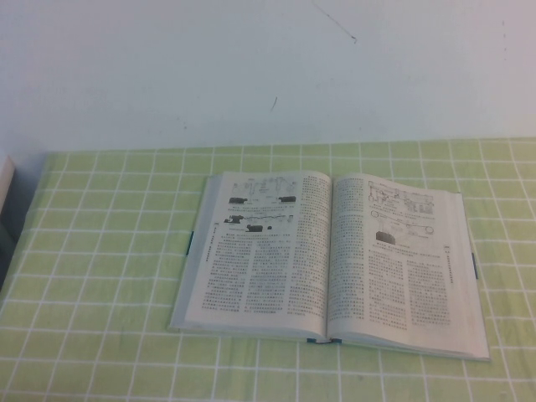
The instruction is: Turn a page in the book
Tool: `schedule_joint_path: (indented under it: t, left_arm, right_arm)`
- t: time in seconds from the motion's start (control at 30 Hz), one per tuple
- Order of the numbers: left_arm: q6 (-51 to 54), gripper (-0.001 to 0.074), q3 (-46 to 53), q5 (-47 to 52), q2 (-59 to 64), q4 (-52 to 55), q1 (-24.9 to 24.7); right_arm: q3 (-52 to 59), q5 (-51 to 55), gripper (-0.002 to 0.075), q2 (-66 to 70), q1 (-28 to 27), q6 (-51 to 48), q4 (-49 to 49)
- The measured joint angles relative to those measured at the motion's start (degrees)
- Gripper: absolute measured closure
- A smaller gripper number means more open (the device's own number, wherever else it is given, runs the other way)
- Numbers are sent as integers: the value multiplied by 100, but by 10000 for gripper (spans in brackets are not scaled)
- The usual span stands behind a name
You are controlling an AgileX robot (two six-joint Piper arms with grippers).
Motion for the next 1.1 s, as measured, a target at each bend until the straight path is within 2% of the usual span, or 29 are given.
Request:
schedule_joint_path:
  t: [0.87, 0.9, 1.1]
  left_arm:
    - [-247, 739, 0, 18, 0, -127, 0]
    - [-250, 739, 0, 18, 0, -205, -165]
    - [-260, 739, 0, 18, 0, -205, -272]
  right_arm:
    - [0, 0, 728, 0, 0, 0, 3]
    - [0, 0, 728, 0, 0, 0, 3]
    - [0, 0, 728, 0, 0, 0, 3]
